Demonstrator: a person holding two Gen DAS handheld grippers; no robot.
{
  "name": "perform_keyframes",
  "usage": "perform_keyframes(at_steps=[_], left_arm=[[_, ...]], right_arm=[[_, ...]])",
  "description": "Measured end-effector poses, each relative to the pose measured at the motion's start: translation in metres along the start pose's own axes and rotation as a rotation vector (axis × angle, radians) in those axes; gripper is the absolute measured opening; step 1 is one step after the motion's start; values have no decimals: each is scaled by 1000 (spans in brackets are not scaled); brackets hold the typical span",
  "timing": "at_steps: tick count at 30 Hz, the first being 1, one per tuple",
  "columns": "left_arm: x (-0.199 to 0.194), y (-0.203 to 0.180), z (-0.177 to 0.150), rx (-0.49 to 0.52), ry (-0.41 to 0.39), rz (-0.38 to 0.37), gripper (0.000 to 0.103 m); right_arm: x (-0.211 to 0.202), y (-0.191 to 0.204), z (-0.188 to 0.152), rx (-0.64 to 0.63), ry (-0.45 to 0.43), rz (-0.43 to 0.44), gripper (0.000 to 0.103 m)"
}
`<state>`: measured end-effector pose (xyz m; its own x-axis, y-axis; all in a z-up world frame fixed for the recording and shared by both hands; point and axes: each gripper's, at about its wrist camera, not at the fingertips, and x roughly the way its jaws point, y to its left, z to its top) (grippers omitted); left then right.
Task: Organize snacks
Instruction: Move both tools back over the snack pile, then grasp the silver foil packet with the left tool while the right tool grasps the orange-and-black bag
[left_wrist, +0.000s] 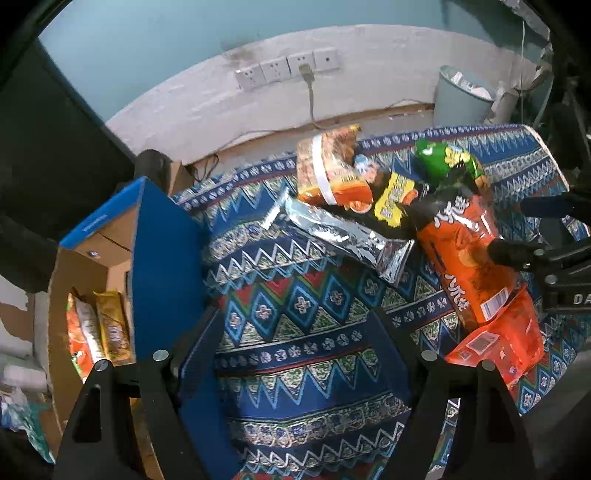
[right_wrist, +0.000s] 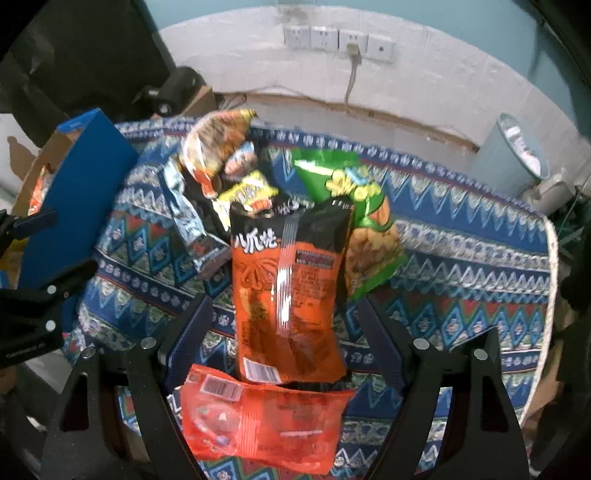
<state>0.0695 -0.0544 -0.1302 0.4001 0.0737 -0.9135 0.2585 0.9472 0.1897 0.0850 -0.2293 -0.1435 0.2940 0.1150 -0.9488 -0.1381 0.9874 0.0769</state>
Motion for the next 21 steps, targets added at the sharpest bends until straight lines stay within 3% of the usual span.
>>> perform_keyframes(at_steps=[7, 21], left_arm=[[25, -8, -1, 43, 27, 41, 81], [52, 6, 10, -54, 88, 14, 81]], right_arm=[[35, -4, -4, 9, 57, 0, 80], [76, 6, -10, -37, 103, -9, 77]])
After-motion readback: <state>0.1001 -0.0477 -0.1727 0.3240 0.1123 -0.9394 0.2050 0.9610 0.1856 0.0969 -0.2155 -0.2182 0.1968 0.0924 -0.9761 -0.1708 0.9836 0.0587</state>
